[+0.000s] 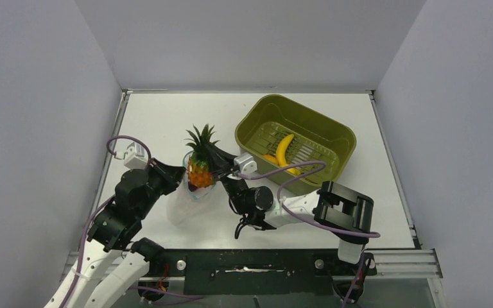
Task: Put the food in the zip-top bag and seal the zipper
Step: Place the fake fruit in the zipper food storage bag.
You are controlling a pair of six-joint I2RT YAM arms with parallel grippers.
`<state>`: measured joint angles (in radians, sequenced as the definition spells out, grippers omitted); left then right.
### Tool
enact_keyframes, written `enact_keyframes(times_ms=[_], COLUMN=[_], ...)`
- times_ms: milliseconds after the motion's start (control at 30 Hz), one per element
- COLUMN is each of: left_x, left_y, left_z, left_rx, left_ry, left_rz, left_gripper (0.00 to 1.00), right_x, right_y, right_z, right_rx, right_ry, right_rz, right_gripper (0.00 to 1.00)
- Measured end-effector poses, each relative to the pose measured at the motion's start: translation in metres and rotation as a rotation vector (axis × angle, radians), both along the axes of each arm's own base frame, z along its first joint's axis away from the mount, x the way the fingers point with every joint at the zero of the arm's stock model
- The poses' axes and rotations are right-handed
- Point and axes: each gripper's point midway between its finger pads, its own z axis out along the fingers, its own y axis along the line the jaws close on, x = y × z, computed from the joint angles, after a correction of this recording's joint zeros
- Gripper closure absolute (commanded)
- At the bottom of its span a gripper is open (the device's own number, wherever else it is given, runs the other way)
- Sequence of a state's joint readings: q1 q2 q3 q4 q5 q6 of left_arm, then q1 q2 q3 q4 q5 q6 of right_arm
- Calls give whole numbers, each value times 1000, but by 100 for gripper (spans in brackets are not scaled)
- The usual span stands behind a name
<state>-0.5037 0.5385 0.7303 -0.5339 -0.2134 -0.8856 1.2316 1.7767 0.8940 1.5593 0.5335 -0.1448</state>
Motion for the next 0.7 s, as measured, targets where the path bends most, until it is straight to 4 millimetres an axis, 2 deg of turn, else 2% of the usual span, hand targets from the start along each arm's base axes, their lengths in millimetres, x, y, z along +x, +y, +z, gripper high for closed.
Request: enact_keyframes(times_ms=[67, 167, 333, 500, 600, 700], left_x=[-1, -2, -4, -9, -12, -13], left_y=[3, 6, 11, 16, 18, 18], left_z=[1, -3, -10, -9, -5, -6], left_rx=[-10, -10, -2, -16, -33, -35], left_ry=[1, 16, 45, 42, 33, 34], left_rz=[15, 35, 61, 79, 85, 86], left_gripper=[100, 100, 100, 100, 100, 100], right_x=[6, 11, -1, -11, -19, -25], right_y=[-1, -1, 2, 0, 0, 1], right_z=[-7, -27, -49, -67, -77, -85], right_rx=[22, 39, 37, 14, -20, -60], right_ry=[45, 121, 190, 230, 234, 225], right_rz=[-25, -64, -74, -81, -74, -69], right_gripper=[100, 94, 93, 81, 69, 67])
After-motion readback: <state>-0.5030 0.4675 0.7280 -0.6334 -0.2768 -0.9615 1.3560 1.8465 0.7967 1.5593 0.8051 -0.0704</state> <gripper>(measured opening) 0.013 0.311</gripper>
